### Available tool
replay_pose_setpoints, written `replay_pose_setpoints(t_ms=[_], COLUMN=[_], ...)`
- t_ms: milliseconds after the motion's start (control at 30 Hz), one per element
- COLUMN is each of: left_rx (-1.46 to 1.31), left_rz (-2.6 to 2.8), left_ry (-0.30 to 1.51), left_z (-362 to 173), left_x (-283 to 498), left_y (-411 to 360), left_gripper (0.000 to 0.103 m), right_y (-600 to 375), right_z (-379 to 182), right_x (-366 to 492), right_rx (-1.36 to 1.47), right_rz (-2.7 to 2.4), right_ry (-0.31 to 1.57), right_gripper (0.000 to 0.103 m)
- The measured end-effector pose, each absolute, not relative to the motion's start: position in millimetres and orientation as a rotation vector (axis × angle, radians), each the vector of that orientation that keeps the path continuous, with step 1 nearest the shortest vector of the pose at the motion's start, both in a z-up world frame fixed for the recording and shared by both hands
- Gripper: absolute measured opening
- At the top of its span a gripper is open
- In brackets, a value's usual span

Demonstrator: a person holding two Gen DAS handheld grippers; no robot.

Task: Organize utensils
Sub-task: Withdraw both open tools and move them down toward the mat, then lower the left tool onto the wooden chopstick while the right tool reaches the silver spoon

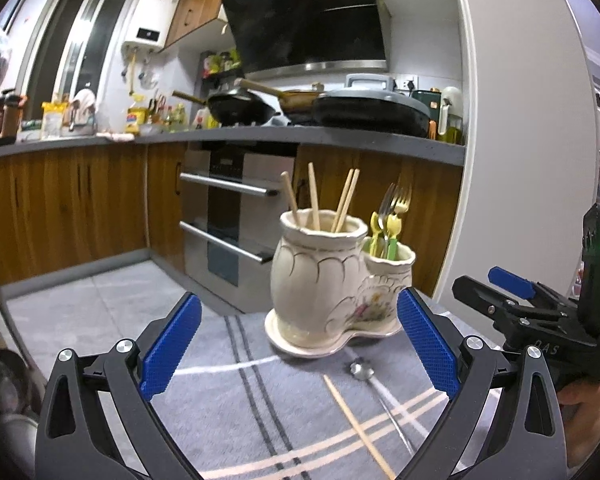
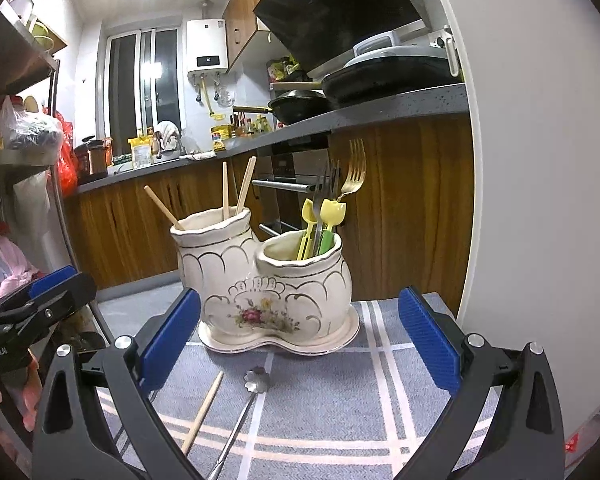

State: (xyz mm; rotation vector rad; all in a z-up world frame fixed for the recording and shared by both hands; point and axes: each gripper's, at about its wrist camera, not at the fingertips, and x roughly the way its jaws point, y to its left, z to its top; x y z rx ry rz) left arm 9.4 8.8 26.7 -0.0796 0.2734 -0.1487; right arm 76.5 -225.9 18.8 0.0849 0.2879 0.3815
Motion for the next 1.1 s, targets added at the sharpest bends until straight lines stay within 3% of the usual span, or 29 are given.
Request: replay_pose_setpoints(t_ms=[400,833,1100], left_rx=[-0.041,0.002,0.072], left_rz=[-0.127,-0.215,-0.272], left_ry=[0.388,0.638,0.748], left_z=[9.6,-21.8,-42.6], left_x=[18.8,32.8,32.9], left_y=[11.0,-11.1,-39.9], left_gripper=[0.097,0.097,0.091], right_y=[-213.5,-221.8,-238.0], right_z=[11.0,4.1,2.1], right_x=[82.8,95.6,105.0], right_rx=[0.049,0.038,0.116], right_rz=[0.406,0.328,0.304], right_ry=[0.325,0.395,0.443], right_gripper=[0.098,0.098,0.098])
